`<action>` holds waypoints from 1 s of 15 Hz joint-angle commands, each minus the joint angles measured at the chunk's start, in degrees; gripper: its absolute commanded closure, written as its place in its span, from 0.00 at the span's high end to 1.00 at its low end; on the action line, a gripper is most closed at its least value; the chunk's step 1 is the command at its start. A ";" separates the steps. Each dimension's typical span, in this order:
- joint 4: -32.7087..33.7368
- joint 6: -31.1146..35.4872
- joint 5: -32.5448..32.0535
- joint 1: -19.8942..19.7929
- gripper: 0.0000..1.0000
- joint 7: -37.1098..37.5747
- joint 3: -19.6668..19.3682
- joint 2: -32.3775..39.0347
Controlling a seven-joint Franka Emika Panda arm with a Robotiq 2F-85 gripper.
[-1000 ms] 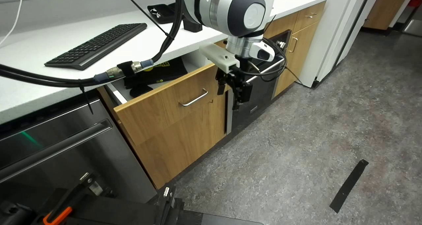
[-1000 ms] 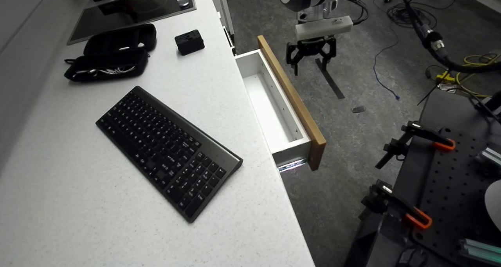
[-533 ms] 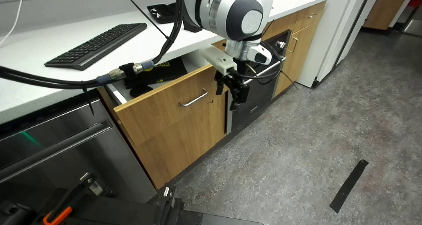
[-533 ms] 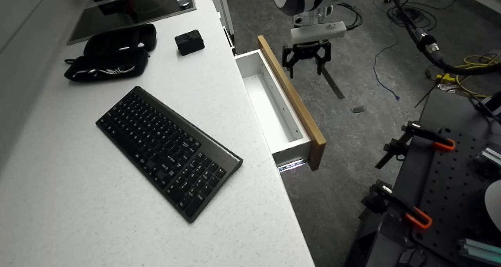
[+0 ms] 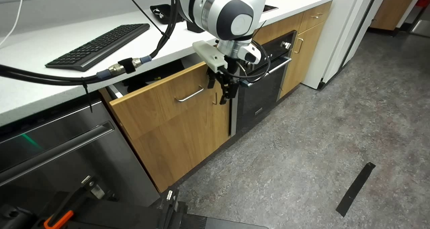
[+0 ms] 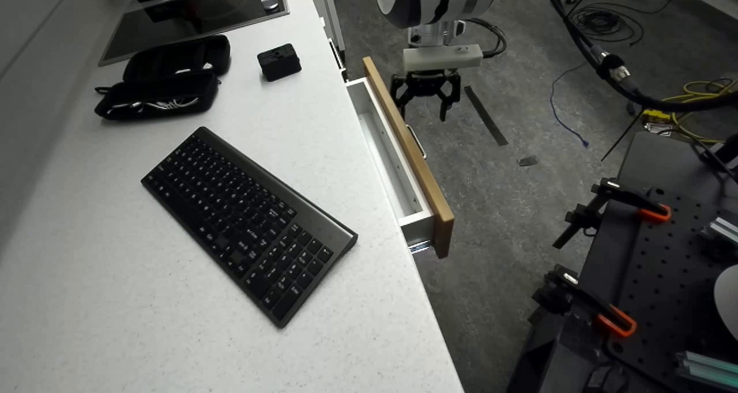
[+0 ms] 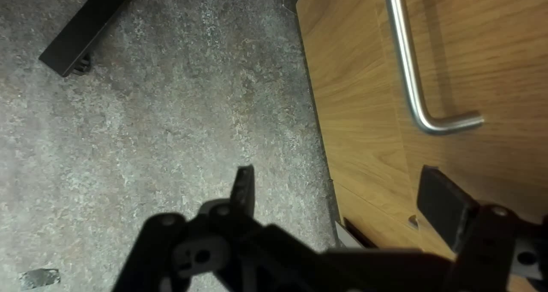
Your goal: Close the drawer at the left of the oven
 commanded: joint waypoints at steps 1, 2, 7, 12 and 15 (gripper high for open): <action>4.40 -3.18 3.17 0.43 1.00 -2.49 2.50 2.55; 5.10 -3.82 3.18 0.66 1.00 -2.51 2.99 2.92; 8.20 -5.53 3.63 1.28 1.00 -4.19 5.55 4.38; 12.59 -8.70 5.60 0.55 1.00 -6.34 9.08 6.50; 13.41 -11.43 5.81 0.59 1.00 -7.49 9.01 6.73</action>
